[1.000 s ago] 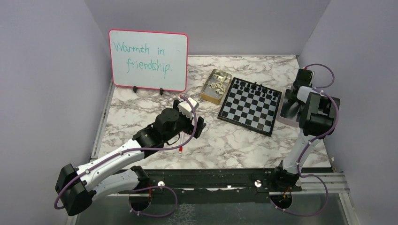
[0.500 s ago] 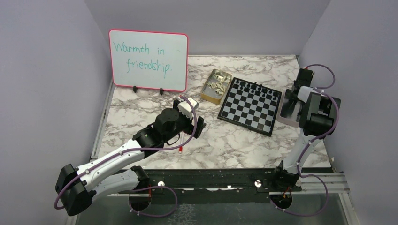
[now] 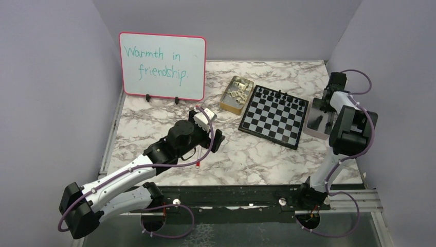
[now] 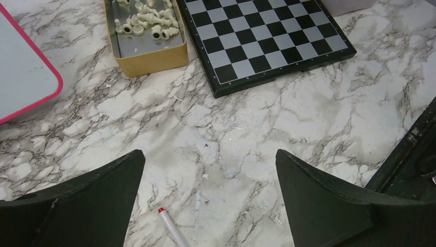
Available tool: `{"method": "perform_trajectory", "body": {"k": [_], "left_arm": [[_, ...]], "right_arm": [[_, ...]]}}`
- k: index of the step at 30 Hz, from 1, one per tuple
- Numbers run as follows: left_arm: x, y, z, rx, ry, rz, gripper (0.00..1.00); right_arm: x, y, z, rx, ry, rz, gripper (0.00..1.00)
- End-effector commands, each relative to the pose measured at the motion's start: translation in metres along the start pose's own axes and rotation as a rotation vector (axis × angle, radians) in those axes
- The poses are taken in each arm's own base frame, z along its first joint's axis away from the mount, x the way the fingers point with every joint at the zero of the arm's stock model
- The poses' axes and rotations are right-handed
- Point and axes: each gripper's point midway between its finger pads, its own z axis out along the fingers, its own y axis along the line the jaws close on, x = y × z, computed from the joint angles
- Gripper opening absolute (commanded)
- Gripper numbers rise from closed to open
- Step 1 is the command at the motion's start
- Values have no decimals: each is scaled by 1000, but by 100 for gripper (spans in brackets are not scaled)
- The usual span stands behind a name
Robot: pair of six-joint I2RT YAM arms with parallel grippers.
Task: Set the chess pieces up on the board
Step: Pick up the chess piece from the storage box.
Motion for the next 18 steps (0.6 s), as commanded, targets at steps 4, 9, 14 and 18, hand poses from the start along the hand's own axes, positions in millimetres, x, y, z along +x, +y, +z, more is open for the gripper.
{"method": "perform_trajectory", "body": {"k": [4,9,14,18], "left_arm": [[-14,-1,-4,18,-70,74,99],[-27,0,-4,17,-158,113,99],[-51,4,-4,-1,-205,210,99],[-80,12,0,-55,-286,313,99]], "right_arm": [[-31,16,-76,-165,-30,38,1],[-38,52,-126,-367,-100,-4,1],[-33,106,-174,-629,-152,-60,1],[-7,153,-209,-844,-147,-137,1]]}}
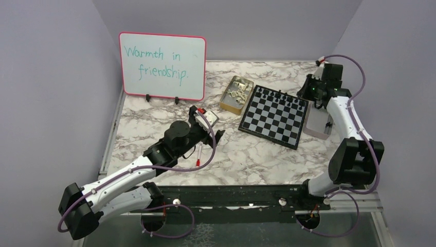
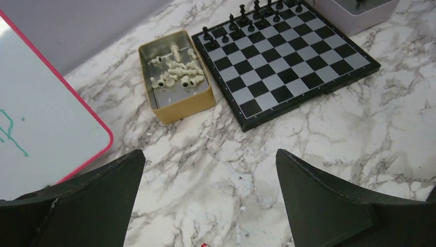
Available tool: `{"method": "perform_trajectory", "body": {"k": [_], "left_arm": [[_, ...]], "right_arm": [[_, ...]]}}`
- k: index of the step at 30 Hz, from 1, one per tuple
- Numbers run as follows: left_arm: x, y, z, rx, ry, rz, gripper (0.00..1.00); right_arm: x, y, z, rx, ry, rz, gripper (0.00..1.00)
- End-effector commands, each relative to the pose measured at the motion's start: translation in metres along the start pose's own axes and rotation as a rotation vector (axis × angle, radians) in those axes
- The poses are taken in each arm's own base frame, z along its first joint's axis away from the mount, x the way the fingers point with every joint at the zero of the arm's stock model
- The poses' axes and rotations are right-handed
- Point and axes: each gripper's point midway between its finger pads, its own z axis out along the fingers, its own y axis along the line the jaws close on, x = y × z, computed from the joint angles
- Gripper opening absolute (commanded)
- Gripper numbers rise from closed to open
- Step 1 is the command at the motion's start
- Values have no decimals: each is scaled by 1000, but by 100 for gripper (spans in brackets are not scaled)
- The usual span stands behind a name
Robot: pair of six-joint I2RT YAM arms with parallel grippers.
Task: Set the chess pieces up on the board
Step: Pick up the chess piece from the storage box.
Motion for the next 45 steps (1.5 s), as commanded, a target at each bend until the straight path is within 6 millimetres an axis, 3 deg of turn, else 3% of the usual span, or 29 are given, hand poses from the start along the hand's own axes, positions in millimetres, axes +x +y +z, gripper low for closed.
{"method": "perform_trajectory", "body": {"k": [1,5,9,13,19,25,30,45], "left_arm": [[-64,16,10,-54,-168,157,99],[-70,7,24,10,-180,286,99],[-49,-14,40,154,-127,473,92],[-20,-58,37,470,-113,706,92],[-26,-76,31,558,-228,784,86],[-38,-78,29,585,-242,822,78],[-28,-81,33,631,-208,853,75],[-24,-84,42,660,-192,868,56]], "right_arm": [[29,81,-12,-339,44,-58,1],[44,129,-34,-547,65,-119,1],[68,180,-68,-763,112,-186,1],[87,210,-104,-955,160,-220,1],[118,240,-134,-1122,262,-307,1],[138,261,-154,-1243,338,-367,1],[147,272,-164,-1303,368,-378,1],[153,285,-174,-1359,400,-393,1]]}}
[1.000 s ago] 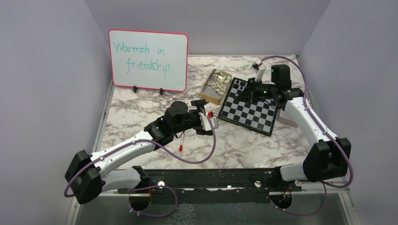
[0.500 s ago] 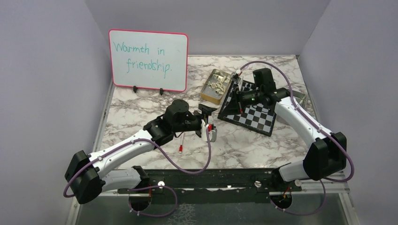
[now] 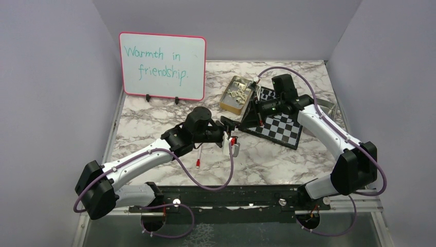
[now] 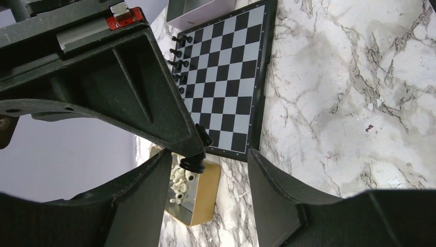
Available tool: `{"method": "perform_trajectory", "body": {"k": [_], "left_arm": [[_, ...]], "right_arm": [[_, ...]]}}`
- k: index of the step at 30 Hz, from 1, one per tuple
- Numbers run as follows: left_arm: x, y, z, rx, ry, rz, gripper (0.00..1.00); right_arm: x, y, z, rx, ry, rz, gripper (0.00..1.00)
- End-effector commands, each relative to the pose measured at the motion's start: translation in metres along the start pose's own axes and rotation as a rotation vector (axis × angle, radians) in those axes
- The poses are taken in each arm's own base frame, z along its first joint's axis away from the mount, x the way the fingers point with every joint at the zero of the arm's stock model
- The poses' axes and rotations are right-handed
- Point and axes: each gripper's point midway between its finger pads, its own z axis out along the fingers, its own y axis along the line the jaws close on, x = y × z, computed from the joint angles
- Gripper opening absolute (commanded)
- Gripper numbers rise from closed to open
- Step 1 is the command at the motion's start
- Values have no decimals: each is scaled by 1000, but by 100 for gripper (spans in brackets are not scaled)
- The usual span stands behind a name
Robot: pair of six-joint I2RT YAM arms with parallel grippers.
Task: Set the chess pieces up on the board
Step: Pick up the chess piece from the storage box.
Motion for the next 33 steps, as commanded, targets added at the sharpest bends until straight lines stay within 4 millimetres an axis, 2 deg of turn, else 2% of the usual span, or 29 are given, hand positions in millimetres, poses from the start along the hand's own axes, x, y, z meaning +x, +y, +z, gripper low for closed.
{"method": "perform_trajectory", "body": {"k": [1,8,19,30,33], "left_arm": [[-13,6,3,16,-41,19,55],[-12,8,5,21,-37,6,45],[3,14,4,-13,43,-50,26],[9,13,6,-10,72,-60,23],[9,17,5,-32,78,-79,18]], "right_arm": [[-5,15,1,-68,-4,-22,1],[-6,22,1,-98,-5,-28,1],[-6,34,-4,-119,-35,-52,3],[-6,38,-6,-114,-49,-54,2],[-12,35,-8,-68,-72,-55,9]]}}
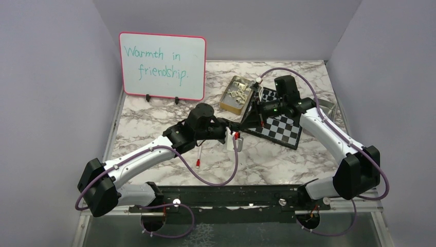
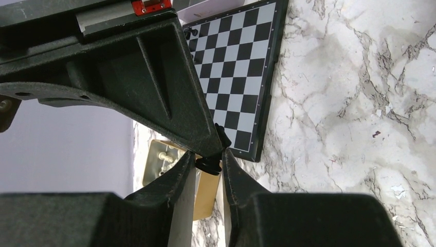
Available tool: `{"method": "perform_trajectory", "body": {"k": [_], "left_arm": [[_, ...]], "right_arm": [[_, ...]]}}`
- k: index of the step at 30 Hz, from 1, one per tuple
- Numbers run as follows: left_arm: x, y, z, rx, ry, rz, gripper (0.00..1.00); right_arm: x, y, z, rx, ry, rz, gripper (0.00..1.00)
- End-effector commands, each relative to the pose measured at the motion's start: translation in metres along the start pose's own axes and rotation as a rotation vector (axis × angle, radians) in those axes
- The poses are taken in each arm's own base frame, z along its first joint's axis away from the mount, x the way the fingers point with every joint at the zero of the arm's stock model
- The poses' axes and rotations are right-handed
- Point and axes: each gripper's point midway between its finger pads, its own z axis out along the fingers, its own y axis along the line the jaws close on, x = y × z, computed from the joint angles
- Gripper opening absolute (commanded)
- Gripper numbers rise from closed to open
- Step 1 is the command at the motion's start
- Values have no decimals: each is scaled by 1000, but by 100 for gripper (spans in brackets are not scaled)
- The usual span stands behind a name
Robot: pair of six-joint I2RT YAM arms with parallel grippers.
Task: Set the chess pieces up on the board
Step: Pick up the chess piece from the storage box.
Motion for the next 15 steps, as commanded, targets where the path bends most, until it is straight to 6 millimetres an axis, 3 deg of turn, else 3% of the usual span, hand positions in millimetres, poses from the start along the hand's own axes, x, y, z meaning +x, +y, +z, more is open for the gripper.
{"method": "perform_trajectory", "body": {"k": [1,7,10,15], "left_arm": [[7,5,3,-28,45,-50,17],[-6,39,-7,-281,-38,-298,12],[-8,43,-11,-329,-58,-403,10],[-5,45,-17,-397,-68,-527,9]], "right_arm": [[-15,25,-5,-26,-56,-44,11],[-44,14,-21,200,-207,-50,25],[-60,12,-33,294,-300,-39,30],[-72,21,-37,274,-385,6,34]]}}
